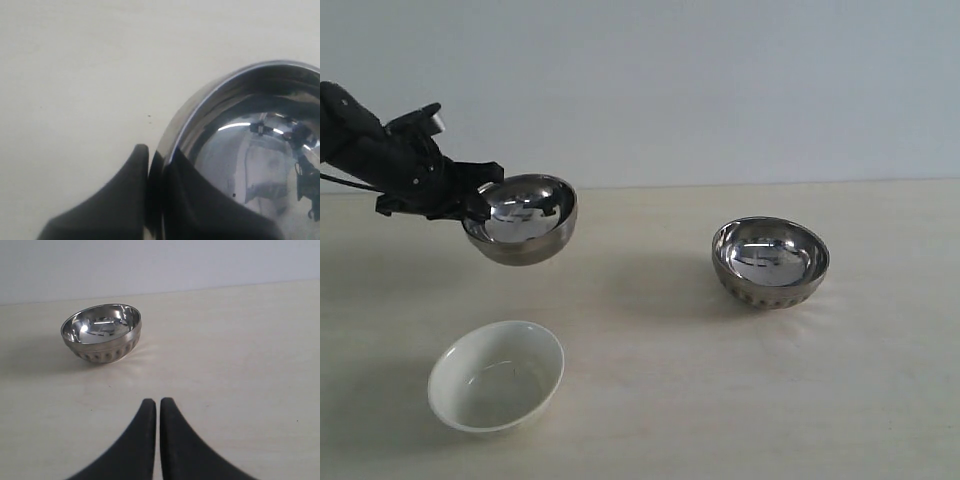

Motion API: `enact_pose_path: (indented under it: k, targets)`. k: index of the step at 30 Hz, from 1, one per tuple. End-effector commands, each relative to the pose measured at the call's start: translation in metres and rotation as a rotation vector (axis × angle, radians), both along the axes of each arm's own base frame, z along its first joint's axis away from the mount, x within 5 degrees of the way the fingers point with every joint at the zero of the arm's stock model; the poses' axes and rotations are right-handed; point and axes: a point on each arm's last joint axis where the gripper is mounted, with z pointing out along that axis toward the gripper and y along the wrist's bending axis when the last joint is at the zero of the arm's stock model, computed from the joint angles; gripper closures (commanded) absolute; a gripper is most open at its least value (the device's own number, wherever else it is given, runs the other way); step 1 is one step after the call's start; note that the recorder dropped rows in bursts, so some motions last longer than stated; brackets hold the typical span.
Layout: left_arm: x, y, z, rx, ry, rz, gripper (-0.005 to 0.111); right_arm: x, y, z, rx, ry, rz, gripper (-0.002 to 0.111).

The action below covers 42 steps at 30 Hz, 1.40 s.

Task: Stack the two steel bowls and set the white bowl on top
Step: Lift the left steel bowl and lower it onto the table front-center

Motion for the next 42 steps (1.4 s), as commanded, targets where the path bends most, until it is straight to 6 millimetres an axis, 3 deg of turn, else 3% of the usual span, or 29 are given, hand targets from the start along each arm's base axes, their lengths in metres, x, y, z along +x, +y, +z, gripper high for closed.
enact_pose_path:
  k: [1, 6, 11, 18, 22, 35, 42]
  targets:
    - [-0.012, -0.006, 0.037, -0.045, -0.009, -0.048, 0.103, 0.000, 0.000, 0.001, -0.007, -0.014, 0.003, 0.108]
    - [-0.032, -0.025, 0.065, -0.062, 0.005, -0.138, 0.103, 0.000, 0.000, 0.001, -0.007, -0.014, 0.003, 0.108]
    - [-0.056, -0.070, 0.077, -0.070, 0.015, -0.246, 0.103, 0.000, 0.000, 0.001, -0.007, -0.014, 0.003, 0.108]
    - [-0.092, -0.133, 0.056, -0.045, 0.064, -0.413, 0.103, 0.000, 0.000, 0.001, -0.007, -0.014, 0.003, 0.108]
    - [-0.109, -0.151, 0.041, -0.029, 0.095, -0.460, 0.103, 0.000, 0.000, 0.001, -0.007, -0.014, 0.003, 0.108]
    - [-0.134, -0.139, -0.008, 0.044, 0.186, -0.460, 0.103, 0.000, 0.000, 0.001, -0.007, -0.014, 0.003, 0.108]
    - [-0.138, -0.137, -0.014, 0.056, 0.187, -0.493, 0.103, 0.000, 0.000, 0.001, -0.007, -0.014, 0.003, 0.108]
